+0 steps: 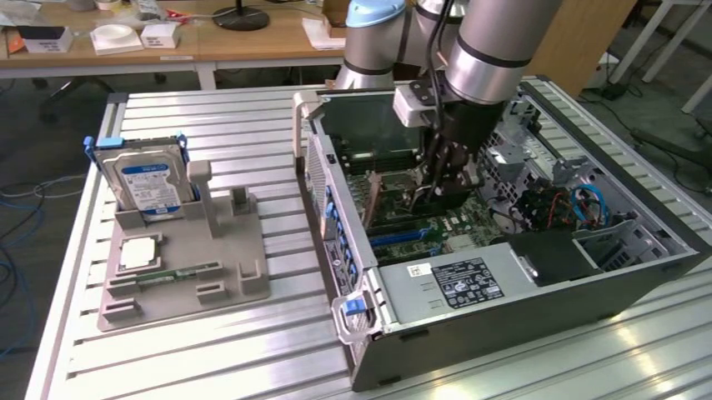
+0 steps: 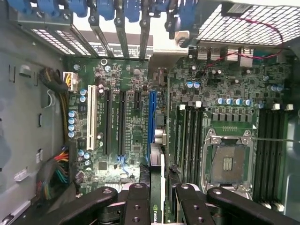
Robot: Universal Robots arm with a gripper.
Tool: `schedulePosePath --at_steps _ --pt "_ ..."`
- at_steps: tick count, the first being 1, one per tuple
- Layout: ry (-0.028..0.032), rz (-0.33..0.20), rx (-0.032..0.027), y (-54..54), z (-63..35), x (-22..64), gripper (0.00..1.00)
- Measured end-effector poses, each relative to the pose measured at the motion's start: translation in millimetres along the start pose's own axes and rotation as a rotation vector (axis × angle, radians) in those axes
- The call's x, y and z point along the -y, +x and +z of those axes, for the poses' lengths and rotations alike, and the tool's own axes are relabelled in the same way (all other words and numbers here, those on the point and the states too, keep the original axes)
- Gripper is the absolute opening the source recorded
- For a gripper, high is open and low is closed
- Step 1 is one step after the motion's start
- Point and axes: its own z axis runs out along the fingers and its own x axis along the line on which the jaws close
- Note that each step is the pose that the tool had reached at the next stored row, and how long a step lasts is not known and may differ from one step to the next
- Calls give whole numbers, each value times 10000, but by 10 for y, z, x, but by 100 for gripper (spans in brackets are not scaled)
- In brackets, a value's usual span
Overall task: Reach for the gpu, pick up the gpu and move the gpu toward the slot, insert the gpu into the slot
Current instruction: 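Insert the gpu into the slot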
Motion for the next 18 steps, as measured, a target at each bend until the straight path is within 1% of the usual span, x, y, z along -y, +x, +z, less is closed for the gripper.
schedulePosePath --at_steps 6,8,11,15,18 --pt "2 23 -5 27 90 -41 26" --pt "2 22 -18 29 121 -78 26" --pt "2 23 -23 30 166 -138 26" --pt "2 22 -27 34 232 -143 26" --pt "2 24 -27 35 261 -177 26"
